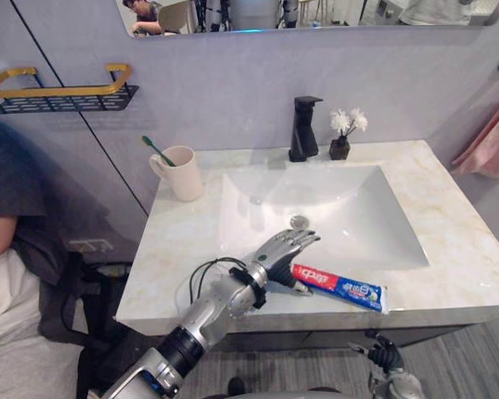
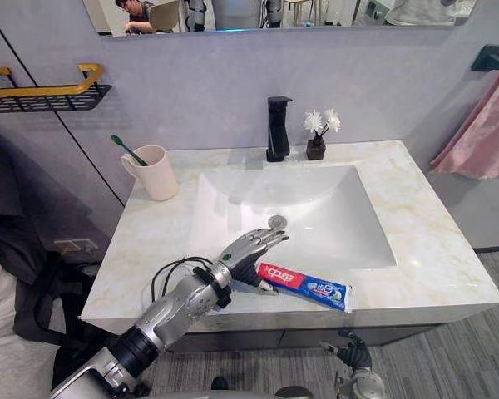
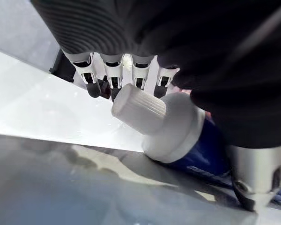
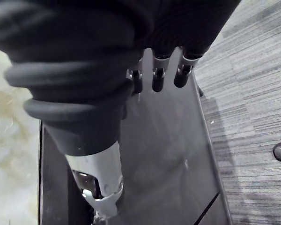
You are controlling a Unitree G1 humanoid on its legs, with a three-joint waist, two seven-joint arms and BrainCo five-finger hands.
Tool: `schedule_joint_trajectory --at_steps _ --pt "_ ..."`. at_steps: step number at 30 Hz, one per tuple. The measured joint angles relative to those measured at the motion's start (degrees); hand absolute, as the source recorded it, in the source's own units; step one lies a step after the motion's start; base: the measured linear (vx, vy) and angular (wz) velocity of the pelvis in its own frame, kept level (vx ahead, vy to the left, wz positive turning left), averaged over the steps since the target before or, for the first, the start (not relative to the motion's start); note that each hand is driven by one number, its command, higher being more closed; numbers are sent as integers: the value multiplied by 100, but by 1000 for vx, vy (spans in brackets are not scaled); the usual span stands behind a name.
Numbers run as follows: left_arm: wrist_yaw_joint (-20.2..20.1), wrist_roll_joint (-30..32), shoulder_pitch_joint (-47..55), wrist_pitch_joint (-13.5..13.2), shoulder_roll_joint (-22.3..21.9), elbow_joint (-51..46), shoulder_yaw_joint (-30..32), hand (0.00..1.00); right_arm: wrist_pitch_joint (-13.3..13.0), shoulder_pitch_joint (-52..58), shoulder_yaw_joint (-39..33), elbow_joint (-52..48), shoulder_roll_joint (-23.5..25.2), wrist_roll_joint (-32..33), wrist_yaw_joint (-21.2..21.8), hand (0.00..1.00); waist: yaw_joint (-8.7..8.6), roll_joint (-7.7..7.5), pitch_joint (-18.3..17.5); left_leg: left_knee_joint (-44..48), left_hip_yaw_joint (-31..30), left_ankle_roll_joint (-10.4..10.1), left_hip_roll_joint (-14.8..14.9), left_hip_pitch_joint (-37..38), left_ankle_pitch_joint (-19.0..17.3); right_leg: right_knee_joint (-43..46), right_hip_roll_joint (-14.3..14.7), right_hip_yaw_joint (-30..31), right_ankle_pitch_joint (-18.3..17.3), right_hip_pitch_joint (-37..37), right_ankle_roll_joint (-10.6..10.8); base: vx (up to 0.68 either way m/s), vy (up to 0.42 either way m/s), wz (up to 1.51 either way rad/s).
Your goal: Organize washtable
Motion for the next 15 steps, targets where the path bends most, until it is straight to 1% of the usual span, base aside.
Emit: schedule_joint_trajectory --at_steps 2,4,5,10,15 --pt "-15 -6 -74 2 -5 78 11 100 1 -29 0 18 1 -4 2 0 -14 5 6 -1 19 -1 3 -2 -1 -27 3 21 20 0 1 -26 -12 -6" --pt "-31 -6 -83 25 -4 113 140 100 7 -154 0 123 6 -8 5 0 -109 20 21 -2 60 -2 7 -9 -2 -75 4 54 56 0 6 -28 -7 -9" --pt "-31 -6 -85 24 -7 129 169 100 7 -165 0 123 7 -8 5 0 -120 25 27 -2 75 -2 8 -9 -3 -83 3 66 64 -2 9 -32 -4 -10" --pt "-76 -4 -246 34 21 306 213 100 9 -158 -14 127 5 -7 4 0 -141 107 53 -3 203 -11 25 -8 -15 -132 10 193 102 -37 34 -32 -3 -12" --pt "-142 -5 -252 29 100 277 250 100 9 -149 -212 164 -4 1 -11 0 -161 111 50 -3 260 -17 37 -7 -29 -182 17 243 132 -37 30 -11 -13 -7"
